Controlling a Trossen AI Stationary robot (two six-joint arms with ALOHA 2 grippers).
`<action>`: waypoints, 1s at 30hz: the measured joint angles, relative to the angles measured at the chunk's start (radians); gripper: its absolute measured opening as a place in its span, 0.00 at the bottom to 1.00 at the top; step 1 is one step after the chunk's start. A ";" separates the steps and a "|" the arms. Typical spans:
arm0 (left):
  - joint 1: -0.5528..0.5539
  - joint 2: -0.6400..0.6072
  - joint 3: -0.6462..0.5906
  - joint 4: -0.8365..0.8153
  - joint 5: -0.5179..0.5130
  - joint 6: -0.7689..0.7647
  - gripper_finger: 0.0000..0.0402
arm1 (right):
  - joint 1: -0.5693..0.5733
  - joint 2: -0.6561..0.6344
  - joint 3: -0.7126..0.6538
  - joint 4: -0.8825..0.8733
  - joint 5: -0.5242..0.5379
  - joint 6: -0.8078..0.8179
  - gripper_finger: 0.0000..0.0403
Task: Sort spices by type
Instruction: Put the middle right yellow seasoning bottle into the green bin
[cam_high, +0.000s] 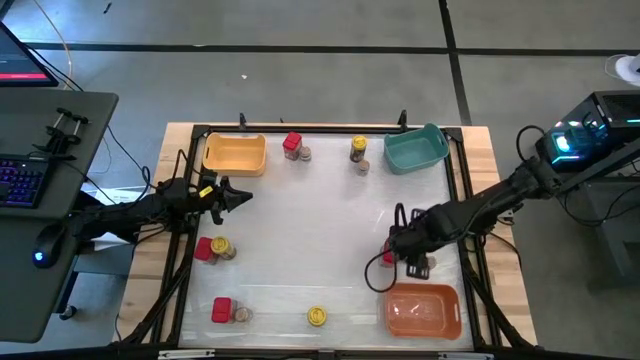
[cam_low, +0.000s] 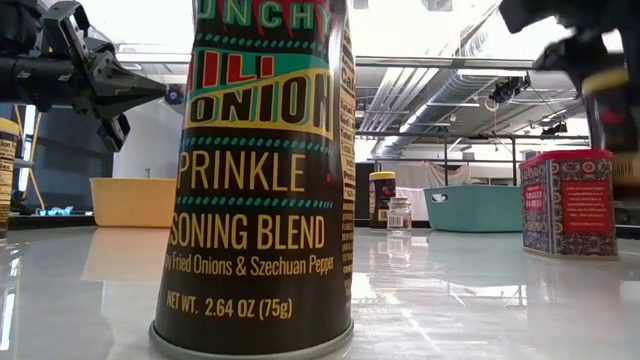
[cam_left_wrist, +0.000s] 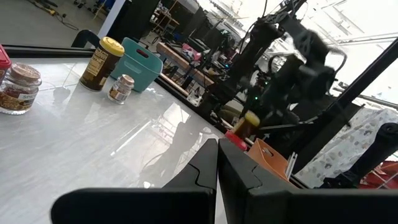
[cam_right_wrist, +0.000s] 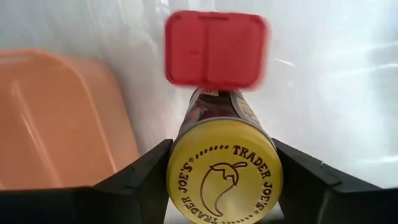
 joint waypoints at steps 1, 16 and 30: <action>0.000 0.000 0.000 0.000 0.000 0.000 0.00 | -0.007 0.000 0.041 -0.062 0.001 -0.019 0.56; 0.000 0.000 0.000 0.000 0.000 0.000 0.00 | -0.488 -0.015 0.343 -0.281 0.504 0.005 0.56; 0.000 0.000 0.000 0.000 0.000 0.000 0.00 | -1.232 -0.013 0.115 -0.071 0.451 -0.569 0.56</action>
